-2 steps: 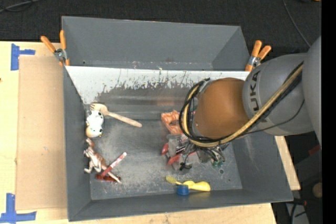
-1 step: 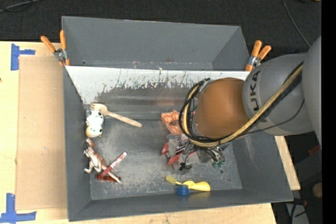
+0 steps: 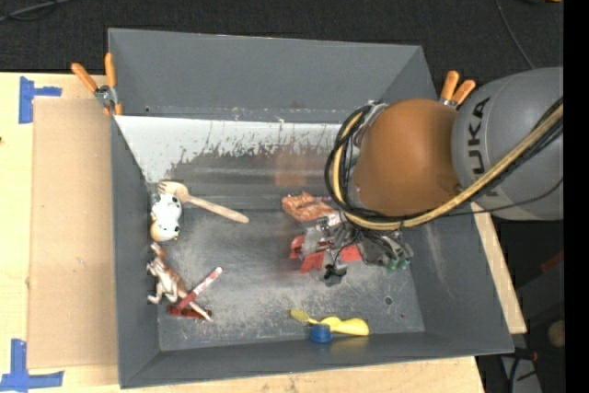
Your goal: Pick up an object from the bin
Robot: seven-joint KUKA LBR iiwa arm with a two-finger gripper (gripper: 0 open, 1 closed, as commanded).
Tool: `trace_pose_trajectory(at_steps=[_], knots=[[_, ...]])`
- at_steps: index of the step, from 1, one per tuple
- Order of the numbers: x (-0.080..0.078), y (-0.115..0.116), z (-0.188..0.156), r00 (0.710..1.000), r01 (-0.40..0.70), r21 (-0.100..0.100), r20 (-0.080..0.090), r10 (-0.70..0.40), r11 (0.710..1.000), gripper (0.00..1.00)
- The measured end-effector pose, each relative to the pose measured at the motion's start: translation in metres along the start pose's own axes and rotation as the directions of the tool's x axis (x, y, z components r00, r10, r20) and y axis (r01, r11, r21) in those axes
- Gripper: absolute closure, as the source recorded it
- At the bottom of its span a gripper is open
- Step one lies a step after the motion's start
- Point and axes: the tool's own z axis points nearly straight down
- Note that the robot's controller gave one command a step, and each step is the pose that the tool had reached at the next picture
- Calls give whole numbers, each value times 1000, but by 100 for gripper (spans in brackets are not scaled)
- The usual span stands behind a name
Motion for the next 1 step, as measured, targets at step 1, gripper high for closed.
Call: trace_pose_trajectory(at_steps=[1], knots=[[15, -1, -72, 1000, 30, -1, -6, -30, 1000, 100]])
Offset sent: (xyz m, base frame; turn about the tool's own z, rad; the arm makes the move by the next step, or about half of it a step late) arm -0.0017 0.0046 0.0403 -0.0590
